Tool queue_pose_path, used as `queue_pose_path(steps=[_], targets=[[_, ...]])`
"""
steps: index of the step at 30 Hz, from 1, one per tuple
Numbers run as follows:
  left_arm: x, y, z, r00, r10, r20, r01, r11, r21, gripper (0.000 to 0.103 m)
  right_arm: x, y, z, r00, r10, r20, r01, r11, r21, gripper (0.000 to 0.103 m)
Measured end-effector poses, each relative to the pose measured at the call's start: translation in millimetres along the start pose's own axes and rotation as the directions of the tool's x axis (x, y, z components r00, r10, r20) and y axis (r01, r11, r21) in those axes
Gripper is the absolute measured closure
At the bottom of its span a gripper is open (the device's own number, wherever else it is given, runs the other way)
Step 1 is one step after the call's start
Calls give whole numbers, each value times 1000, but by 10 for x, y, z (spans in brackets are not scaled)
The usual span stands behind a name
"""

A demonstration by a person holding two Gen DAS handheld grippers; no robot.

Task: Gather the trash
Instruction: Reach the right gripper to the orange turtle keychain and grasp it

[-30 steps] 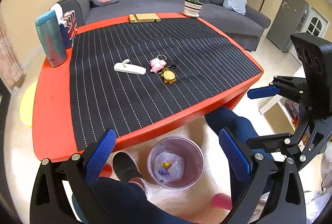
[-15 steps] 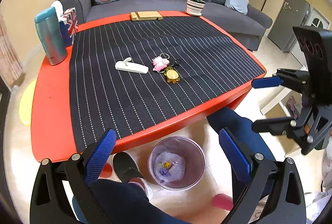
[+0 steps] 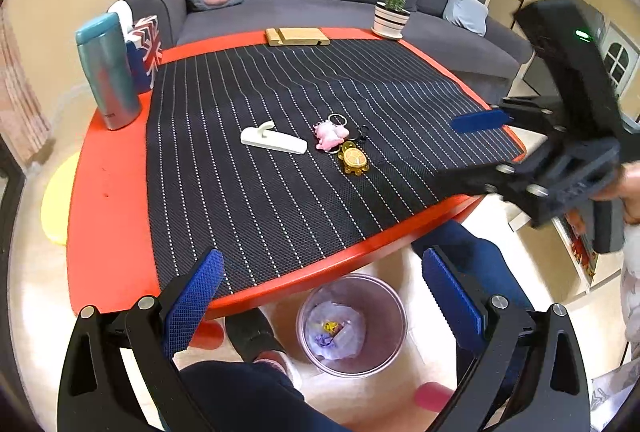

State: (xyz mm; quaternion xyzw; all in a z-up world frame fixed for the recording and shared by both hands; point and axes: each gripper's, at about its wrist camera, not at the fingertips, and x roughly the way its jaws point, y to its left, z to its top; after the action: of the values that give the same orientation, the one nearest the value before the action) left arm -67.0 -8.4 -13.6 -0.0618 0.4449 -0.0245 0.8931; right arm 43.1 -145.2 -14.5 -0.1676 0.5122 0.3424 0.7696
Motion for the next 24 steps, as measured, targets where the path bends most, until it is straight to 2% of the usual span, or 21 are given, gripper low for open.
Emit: queue_pose_path(steps=[9,15,23,24], targets=[[1,105,-28,1000,-6,1,6,1000,-22,7,508,-39,317,995,-23,-101,20,999,-26,6],[20,139,-30,1000,-11,2,11,1000,-28,7,832,-78,455,982,-53,-184,49,998,-27,6],[28,211,-47,1000,-11,1,11,999,-41,7,1068,-76,522,970,-63,-233,58,998,-25,37],[33,217,-49,1000,-11,0,11,999,-41,7,1073,-73,522,970,-68,-232,63,998,-27,38]])
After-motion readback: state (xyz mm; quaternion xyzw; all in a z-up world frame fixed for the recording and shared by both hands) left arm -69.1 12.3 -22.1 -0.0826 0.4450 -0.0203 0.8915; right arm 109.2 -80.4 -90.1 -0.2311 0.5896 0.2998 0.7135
